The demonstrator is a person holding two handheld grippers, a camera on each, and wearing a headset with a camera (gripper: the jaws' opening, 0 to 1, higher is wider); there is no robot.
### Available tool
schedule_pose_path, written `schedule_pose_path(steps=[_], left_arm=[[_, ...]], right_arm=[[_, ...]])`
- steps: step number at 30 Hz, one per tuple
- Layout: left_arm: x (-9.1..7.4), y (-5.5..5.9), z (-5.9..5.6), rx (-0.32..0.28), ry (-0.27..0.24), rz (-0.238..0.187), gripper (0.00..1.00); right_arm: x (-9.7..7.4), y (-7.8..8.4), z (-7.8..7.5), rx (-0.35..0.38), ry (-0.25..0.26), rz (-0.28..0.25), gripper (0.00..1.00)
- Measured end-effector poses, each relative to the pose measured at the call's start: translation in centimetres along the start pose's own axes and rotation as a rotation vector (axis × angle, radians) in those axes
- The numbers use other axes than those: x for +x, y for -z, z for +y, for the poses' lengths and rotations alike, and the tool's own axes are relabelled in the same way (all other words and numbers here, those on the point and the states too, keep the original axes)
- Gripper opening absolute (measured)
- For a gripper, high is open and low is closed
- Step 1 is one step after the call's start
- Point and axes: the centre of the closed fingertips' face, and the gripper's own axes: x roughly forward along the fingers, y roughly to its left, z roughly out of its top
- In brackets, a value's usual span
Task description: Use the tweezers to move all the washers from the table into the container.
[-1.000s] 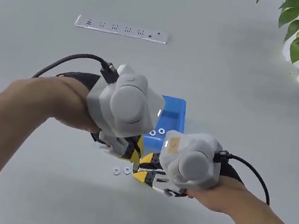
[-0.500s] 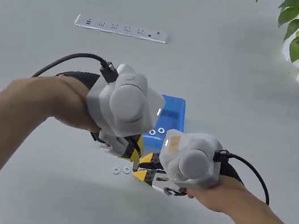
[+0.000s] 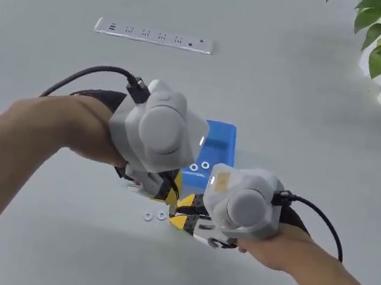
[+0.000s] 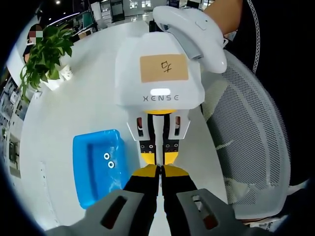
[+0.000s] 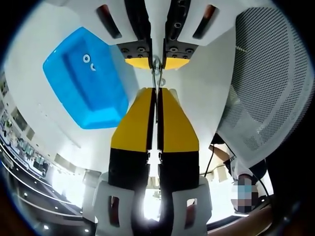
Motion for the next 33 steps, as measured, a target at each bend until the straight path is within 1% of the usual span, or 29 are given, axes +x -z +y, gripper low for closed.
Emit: schedule_pose_path(steps=[9,17,24,33], left_arm=[[-0.1,0.1,-0.1,0.003,0.002,0.003,0.04],[-0.4,0.0,-0.1,0.003,0.0,0.002,0.04],[-1.0,-0.2,-0.1,0.005,-0.001,0.004,0.04],[-2.2,-0.8,-0.1,0.009,-0.002,0.003,0.04]], right_arm=[[0.0,-0.1,0.2,-0.004,-0.003,0.0,0.09],[-0.2,-0.3,0.2,-0.015,-0.007,0.003,0.09],[-0.6,-0.9,0.2,-0.026,-0.012,0.002,0.09],[-1.5,-1.8,0.2,-0.028,-0.016,-0.005,0.09]])
